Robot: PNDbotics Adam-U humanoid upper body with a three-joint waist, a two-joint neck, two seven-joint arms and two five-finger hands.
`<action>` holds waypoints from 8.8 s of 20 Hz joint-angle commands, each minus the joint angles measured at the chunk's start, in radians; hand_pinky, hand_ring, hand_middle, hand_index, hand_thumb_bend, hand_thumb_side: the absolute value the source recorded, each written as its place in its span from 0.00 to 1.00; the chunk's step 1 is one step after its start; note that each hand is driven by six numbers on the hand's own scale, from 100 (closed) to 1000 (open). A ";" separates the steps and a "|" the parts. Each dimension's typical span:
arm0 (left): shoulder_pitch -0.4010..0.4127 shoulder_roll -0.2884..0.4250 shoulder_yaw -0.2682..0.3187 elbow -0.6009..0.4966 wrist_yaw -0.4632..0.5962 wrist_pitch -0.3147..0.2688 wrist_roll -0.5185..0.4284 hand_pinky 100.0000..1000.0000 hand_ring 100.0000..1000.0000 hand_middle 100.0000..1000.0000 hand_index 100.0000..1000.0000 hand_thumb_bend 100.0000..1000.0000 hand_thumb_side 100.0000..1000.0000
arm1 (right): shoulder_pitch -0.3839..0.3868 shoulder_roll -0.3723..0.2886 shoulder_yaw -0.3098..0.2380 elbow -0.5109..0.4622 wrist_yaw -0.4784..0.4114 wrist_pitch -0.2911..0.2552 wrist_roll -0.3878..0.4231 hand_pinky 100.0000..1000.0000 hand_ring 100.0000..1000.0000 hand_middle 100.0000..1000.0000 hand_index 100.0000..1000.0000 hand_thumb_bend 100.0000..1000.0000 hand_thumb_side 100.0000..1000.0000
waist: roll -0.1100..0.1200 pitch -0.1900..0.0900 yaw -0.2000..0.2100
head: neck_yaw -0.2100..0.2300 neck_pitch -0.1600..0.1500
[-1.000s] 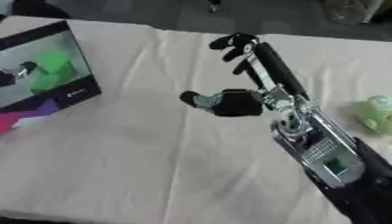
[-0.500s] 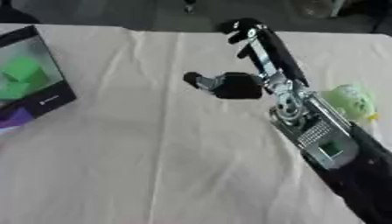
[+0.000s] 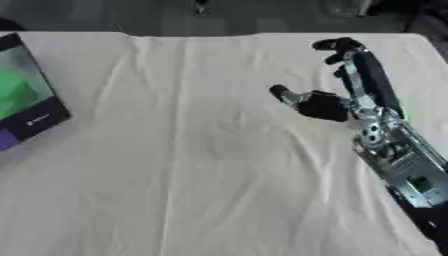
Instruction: Pick up the objects with one hand, pass them to the other hand, and then place them into the box on the other side of the table.
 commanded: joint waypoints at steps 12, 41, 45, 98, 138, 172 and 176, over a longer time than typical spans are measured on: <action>0.003 0.030 0.009 -0.037 0.039 -0.023 0.050 0.90 0.64 0.66 0.71 0.30 0.41 | 0.082 -0.133 -0.173 -0.020 -0.021 0.158 0.103 0.74 0.78 0.83 0.82 0.60 0.33 | -0.011 -0.008 -0.006 | -0.058 -0.004; 0.003 0.013 0.006 -0.043 0.036 -0.020 0.051 0.91 0.65 0.66 0.71 0.29 0.41 | -0.068 -0.284 -0.213 0.438 0.028 0.099 0.648 0.98 0.85 0.87 0.87 0.57 0.16 | -0.001 0.010 0.011 | -0.111 -0.014; 0.001 0.010 0.007 -0.043 0.035 -0.019 0.053 0.91 0.65 0.66 0.70 0.29 0.41 | -0.075 -0.271 -0.207 0.464 0.035 0.102 0.649 0.98 0.85 0.86 0.87 0.56 0.15 | 0.003 0.013 0.013 | -0.111 -0.016; 0.010 -0.001 0.015 -0.045 0.036 -0.015 0.067 0.91 0.65 0.65 0.69 0.24 0.41 | 0.023 -0.176 -0.258 0.131 -0.213 0.182 0.103 0.49 0.48 0.39 0.44 0.30 0.00 | 0.009 0.024 0.010 | -0.070 -0.024; -0.227 0.014 -0.130 -0.332 0.262 -0.102 -0.348 0.90 0.62 0.63 0.69 0.25 0.47 | -0.204 0.141 0.091 -0.020 -0.114 -0.036 -0.082 0.37 0.47 0.43 0.47 0.31 0.00 | 0.032 -0.019 0.038 | 0.014 0.003; -0.364 -0.106 -0.311 -0.332 0.093 0.053 -0.647 0.92 0.70 0.70 0.77 0.39 0.53 | -0.316 0.187 0.260 -0.020 0.105 -0.015 0.082 0.38 0.48 0.43 0.48 0.31 0.00 | 0.034 -0.024 0.064 | 0.001 0.003; -0.379 -0.131 -0.320 -0.332 0.067 0.077 -0.657 0.92 0.70 0.70 0.78 0.39 0.54 | -0.280 0.158 0.268 -0.020 0.109 -0.073 0.074 0.39 0.49 0.43 0.49 0.31 0.00 | 0.034 -0.021 0.067 | 0.000 0.003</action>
